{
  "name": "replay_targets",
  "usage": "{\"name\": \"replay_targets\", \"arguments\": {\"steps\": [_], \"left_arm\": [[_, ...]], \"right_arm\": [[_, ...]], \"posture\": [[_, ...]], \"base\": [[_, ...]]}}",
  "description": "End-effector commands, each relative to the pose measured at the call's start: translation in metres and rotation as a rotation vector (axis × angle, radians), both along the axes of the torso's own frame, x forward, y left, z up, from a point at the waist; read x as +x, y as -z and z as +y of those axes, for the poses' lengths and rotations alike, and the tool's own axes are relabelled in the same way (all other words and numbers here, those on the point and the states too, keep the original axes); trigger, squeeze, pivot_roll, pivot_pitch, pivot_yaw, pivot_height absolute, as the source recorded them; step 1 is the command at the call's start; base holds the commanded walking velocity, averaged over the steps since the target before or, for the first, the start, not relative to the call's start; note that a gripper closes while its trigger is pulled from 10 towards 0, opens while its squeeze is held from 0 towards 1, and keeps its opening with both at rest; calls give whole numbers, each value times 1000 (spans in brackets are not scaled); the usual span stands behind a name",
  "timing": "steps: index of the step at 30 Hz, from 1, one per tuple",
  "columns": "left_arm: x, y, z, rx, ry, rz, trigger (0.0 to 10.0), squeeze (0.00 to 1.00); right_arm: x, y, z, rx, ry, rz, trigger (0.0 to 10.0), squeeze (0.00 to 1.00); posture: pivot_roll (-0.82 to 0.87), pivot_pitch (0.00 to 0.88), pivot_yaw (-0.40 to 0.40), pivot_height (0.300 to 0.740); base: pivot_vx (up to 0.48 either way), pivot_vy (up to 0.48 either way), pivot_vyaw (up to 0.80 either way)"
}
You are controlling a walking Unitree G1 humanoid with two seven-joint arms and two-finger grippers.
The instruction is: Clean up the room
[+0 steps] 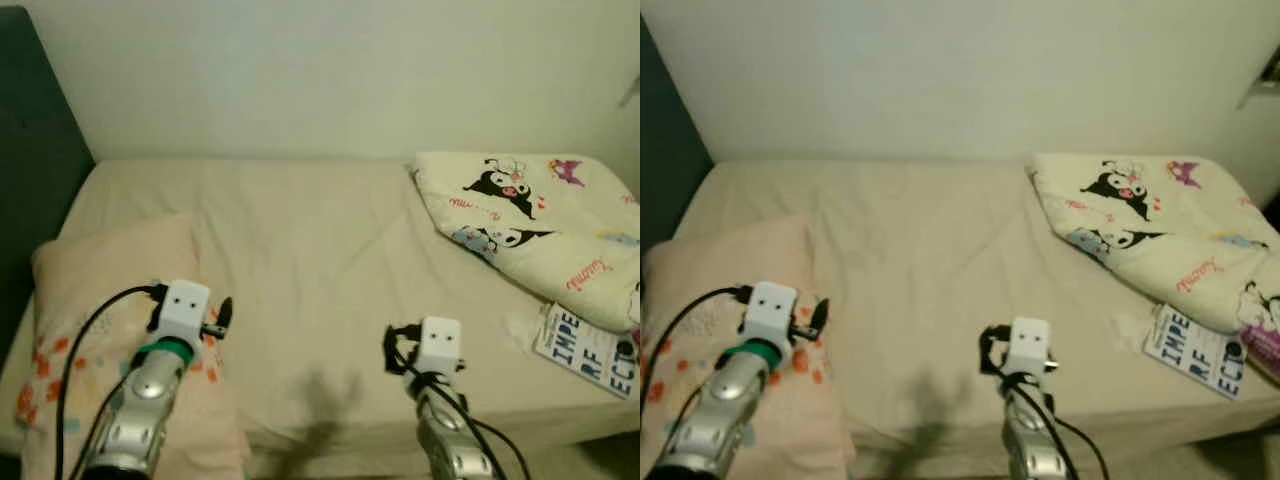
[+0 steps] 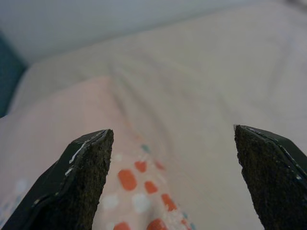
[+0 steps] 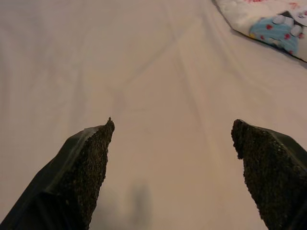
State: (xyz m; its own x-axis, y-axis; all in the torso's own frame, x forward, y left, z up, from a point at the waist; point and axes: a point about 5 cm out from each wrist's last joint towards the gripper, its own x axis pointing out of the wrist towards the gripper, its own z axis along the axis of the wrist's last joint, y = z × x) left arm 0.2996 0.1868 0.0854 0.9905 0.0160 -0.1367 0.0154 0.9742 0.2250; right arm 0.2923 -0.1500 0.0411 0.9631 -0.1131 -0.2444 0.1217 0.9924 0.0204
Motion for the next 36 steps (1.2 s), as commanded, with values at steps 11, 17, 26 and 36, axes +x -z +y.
{"name": "replay_targets", "arguments": {"steps": [11, 17, 26, 36], "left_arm": [[0, -1, 2, -132, -59, 6, 10000, 0], [-1, -1, 1, -118, -54, -3, 10000, 0], [-2, -1, 2, -102, -57, -2, 10000, 0], [-1, 4, 0, -77, -30, 27, 10000, 0]], "right_arm": [[-3, 3, -10, -9, 26, 19, 10000, 0], [-3, 3, -10, -9, 23, 20, 10000, 0], [-2, 3, -9, -5, 21, 23, 10000, 0], [-2, 5, -8, -1, 18, 32, 10000, 0]], "posture": [[113, 0, 15, 740], [113, 0, 12, 740], [113, 0, 12, 740], [116, 0, 17, 740]], "base": [[0, 325, 0], [0, 320, 0], [0, 0, 0], [0, 0, 0]]}}
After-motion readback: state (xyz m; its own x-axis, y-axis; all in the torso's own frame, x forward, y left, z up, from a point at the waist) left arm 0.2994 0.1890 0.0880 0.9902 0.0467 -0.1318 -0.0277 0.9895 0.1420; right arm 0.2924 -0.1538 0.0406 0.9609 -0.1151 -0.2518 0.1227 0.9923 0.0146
